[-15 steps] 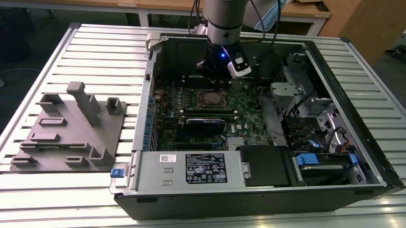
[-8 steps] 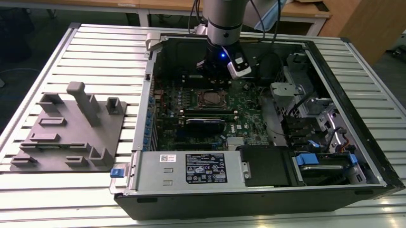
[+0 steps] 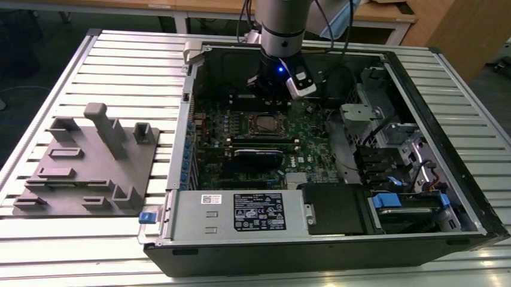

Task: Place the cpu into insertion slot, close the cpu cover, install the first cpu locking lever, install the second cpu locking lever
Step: 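Install the first cpu locking lever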

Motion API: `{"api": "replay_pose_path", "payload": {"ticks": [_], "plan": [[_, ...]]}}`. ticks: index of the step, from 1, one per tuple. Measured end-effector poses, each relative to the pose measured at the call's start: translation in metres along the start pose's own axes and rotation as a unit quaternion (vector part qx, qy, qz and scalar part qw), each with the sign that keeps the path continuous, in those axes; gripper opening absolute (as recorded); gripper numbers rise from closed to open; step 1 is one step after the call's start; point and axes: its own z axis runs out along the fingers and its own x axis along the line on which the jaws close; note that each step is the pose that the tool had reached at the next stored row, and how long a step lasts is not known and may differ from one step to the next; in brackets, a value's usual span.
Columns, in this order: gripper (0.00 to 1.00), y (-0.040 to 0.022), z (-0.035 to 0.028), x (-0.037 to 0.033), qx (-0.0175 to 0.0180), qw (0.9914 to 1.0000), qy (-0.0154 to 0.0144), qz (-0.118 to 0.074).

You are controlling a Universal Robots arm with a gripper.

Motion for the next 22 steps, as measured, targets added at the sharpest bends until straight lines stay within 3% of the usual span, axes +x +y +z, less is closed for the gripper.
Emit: {"api": "replay_pose_path", "payload": {"ticks": [9,22], "plan": [[0.11,0.0000,0.0002,-0.0004,0.0035,0.99999,-0.0001,0.000],[0.11,0.0001,-0.0011,-0.0006,0.0041,0.99999,-0.0002,0.000]]}}
